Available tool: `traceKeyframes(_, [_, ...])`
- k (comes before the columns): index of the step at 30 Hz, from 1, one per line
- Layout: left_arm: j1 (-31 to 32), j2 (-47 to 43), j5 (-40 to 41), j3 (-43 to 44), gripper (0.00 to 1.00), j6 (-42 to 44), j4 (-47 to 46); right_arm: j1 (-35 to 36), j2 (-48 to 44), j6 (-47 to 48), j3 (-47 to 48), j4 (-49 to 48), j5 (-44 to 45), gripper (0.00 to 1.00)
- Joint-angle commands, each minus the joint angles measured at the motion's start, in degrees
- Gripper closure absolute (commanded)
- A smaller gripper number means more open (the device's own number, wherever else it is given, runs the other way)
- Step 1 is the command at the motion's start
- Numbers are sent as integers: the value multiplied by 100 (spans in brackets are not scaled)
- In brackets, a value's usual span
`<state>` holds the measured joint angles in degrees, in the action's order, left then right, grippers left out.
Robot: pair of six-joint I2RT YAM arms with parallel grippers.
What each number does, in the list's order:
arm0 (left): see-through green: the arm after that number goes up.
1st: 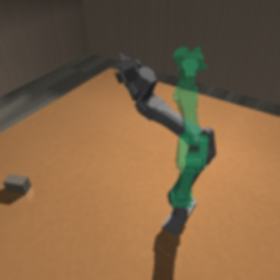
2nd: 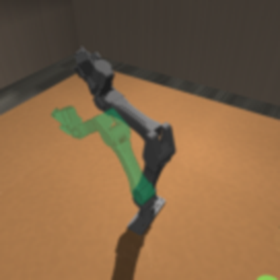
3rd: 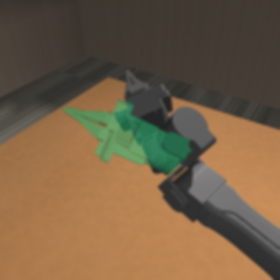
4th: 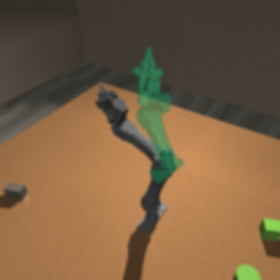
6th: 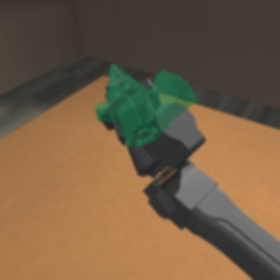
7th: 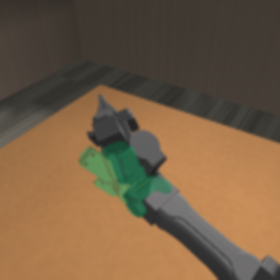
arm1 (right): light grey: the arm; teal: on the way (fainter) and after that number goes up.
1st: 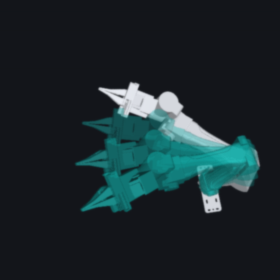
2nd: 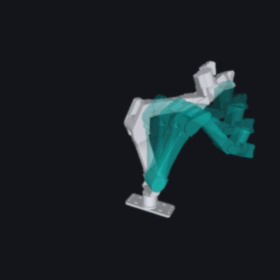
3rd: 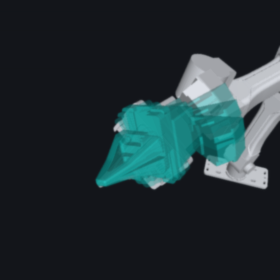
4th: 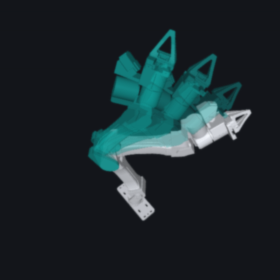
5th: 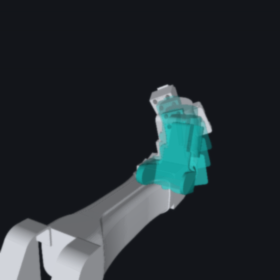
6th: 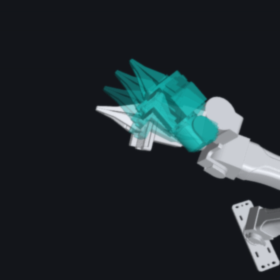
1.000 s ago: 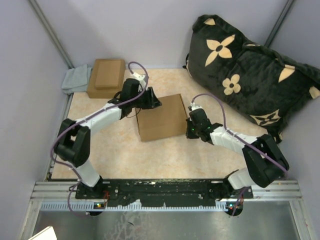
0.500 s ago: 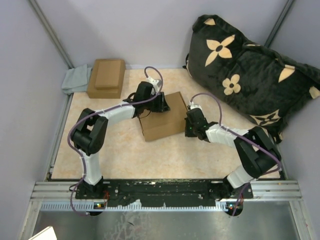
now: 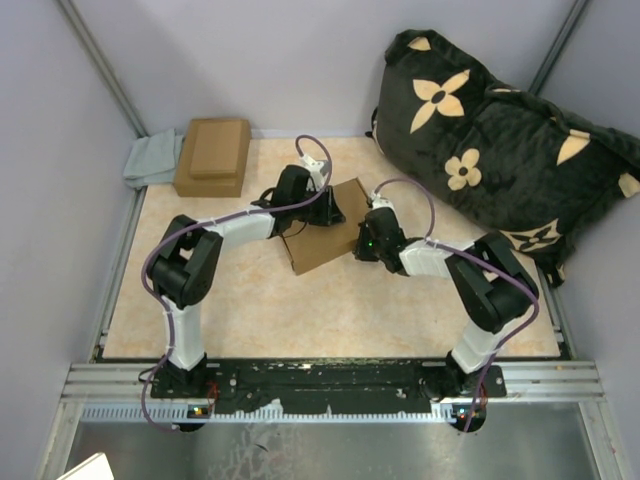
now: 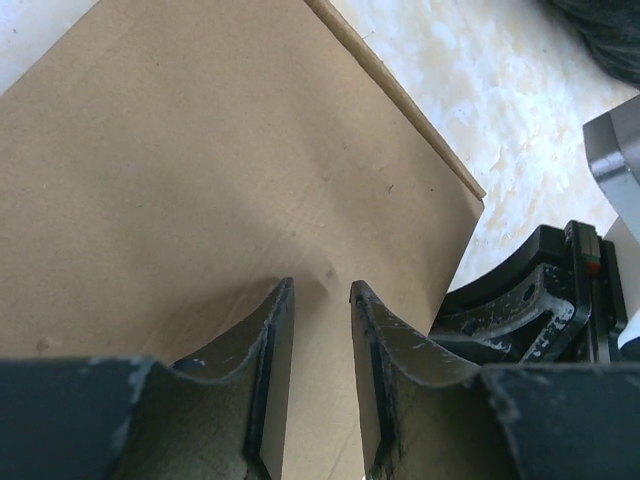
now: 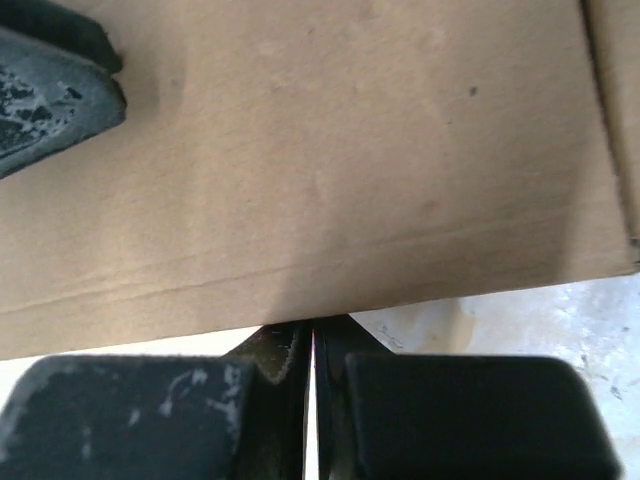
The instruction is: Fold the paper box
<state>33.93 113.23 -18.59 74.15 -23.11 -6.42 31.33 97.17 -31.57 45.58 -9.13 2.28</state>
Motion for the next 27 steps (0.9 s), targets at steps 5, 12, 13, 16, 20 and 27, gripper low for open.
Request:
traceKeyframes(5, [245,346,-396,-286,65,-191,528,659,-1207,7,-515,-898,-265,100])
traceKeyframes(12, [250,338,-373,-418,65,-154,553,1173,-1563,189,-795,-860,-720,97])
traceKeyframes(13, [244,321,-386,-456,65,-157,524,1173,-1477,165,-804,-945,-739,97])
traceKeyframes(16, [245,265,-441,-546,65,-177,447,1181,-1066,65,-738,-1184,-888,98])
traceKeyframes(20, [245,175,-470,-640,65,-138,434,1345,-616,-34,-630,-1552,-1036,98])
traceKeyframes(27, [246,-21,-637,-910,65,-128,340,1457,10,-110,-358,-1559,-494,100])
